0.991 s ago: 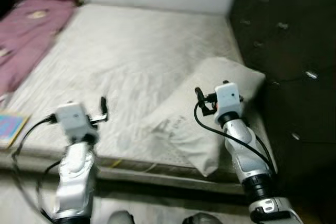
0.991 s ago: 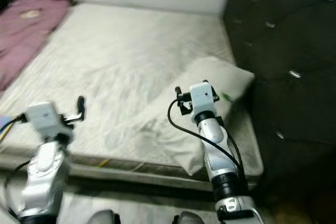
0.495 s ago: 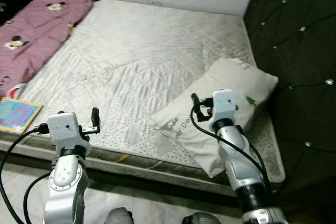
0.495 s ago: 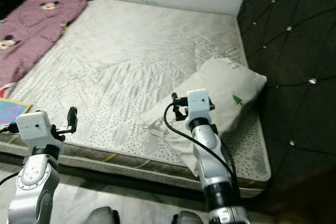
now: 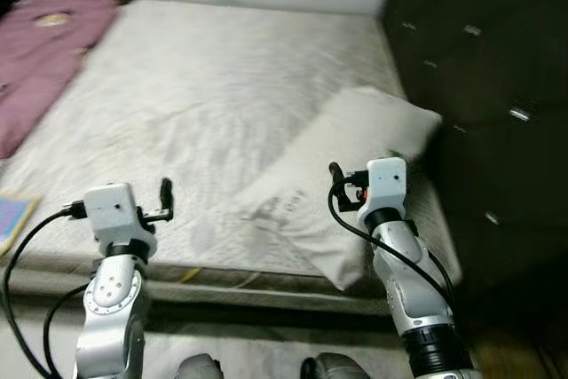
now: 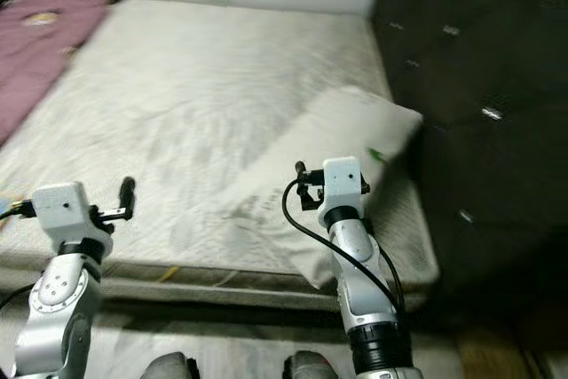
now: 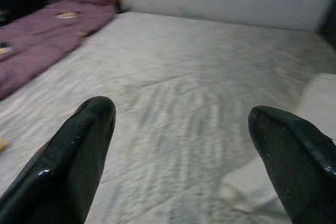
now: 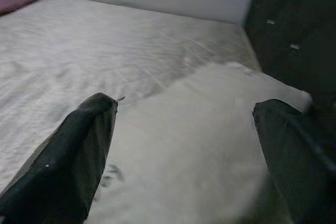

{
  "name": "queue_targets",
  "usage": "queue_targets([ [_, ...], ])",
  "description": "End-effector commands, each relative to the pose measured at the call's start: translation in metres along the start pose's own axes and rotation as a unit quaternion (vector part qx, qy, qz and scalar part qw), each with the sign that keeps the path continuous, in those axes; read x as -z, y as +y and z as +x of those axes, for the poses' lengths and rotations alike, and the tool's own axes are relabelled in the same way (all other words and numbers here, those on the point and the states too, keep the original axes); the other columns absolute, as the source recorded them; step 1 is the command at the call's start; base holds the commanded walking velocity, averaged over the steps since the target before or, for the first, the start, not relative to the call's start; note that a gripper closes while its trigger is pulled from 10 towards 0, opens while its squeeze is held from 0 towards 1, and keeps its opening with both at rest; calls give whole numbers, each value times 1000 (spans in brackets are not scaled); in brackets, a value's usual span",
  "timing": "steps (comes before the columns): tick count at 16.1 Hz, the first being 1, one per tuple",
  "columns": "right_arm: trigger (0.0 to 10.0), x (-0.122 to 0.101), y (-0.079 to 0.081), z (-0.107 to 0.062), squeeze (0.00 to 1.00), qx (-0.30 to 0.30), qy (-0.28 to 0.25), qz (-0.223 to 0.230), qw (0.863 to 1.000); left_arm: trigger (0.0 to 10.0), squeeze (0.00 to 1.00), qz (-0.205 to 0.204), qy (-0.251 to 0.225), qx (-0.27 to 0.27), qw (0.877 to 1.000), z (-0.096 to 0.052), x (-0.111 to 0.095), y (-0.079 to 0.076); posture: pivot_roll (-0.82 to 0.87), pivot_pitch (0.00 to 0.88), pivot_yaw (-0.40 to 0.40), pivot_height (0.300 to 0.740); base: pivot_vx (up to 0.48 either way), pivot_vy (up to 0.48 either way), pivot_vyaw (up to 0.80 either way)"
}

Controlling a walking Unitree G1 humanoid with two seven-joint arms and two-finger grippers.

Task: Clean up the room

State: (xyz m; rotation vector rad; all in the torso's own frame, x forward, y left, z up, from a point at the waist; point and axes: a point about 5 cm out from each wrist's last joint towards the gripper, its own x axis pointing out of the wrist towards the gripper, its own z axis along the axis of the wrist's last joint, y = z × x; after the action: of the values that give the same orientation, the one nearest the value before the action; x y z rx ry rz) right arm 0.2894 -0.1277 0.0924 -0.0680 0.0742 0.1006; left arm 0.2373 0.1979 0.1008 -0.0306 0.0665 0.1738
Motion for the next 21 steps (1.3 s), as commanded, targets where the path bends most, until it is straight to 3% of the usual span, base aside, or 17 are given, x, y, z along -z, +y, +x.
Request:
queue_targets([
  [1, 10000, -5, -1, 2, 0, 6, -4, 4, 1000, 10000, 0, 1, -1, 0, 1000, 2, -3, -1, -34, 0, -10, 740, 0, 0, -800],
  [10, 10000, -9, 3, 3, 0, -1, -15, -2, 1000, 10000, 0, 7, -11, 11, 1000, 9, -8, -5, -39, 0, 5, 740, 0, 0, -45],
  [19, 10000, -8, 5, 5, 0, -13, -15, -5, 1000, 10000, 0, 5, -15, 9, 1000, 12, -9, -7, -39, 0, 0, 623, 0, 0, 0],
  [21, 10000, -8, 5, 7, 0, -16, -16, -7, 1000, 10000, 0, 3, -22, 10, 1000, 13, -11, -8, -41, 0, -2, 619, 0, 0, 0],
])
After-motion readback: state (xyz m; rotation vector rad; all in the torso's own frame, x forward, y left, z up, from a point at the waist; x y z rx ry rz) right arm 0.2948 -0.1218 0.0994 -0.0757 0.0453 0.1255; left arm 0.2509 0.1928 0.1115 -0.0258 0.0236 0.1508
